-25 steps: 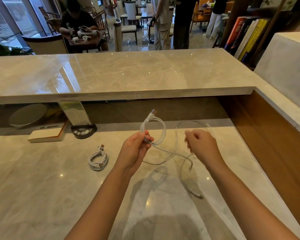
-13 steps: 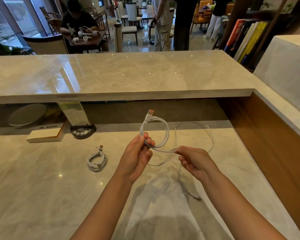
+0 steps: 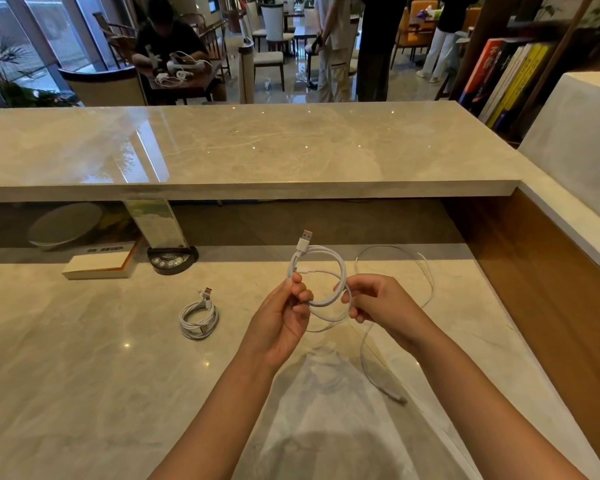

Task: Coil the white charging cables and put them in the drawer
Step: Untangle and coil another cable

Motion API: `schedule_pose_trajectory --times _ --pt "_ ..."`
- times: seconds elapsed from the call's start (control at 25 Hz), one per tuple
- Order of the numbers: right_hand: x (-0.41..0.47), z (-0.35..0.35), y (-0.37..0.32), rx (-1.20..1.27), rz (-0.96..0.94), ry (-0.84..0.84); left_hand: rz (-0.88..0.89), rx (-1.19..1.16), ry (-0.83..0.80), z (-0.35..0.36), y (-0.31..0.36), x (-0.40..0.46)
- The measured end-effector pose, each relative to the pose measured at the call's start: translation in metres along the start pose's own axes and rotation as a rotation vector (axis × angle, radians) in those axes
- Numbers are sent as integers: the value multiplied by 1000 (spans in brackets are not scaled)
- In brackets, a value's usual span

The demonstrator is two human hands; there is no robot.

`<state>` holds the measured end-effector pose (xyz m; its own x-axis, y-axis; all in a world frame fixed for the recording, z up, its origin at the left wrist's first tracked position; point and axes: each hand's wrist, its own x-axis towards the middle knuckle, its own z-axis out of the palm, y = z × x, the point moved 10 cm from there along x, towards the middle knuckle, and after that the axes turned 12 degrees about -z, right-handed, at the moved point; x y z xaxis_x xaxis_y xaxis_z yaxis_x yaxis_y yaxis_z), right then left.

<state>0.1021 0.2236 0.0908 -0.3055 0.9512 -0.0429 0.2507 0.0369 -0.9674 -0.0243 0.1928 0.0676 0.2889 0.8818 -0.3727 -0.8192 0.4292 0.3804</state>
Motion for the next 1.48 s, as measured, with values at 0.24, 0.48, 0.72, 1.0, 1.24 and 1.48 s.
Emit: schedule_pose_trajectory --times 0.24,0.48,0.72,1.0,1.24,1.48 --pt "1 4 2 147 12 61 -25 -94 -23 3 -5 -2" --pt "-6 0 -18 99 -219 111 -94 -5 -10 7 -16 -3" --pt "-12 -8 -52 -202 -556 233 -46 61 50 0 -11 -1" --pt "-35 14 -96 -752 -926 282 126 204 158 -5 7 -1" --pt "-19 -58 -42 -98 -234 585 141 290 60 12 16 -4" --pt "15 -32 -31 -621 16 -90 77 575 44 22 15 -3"
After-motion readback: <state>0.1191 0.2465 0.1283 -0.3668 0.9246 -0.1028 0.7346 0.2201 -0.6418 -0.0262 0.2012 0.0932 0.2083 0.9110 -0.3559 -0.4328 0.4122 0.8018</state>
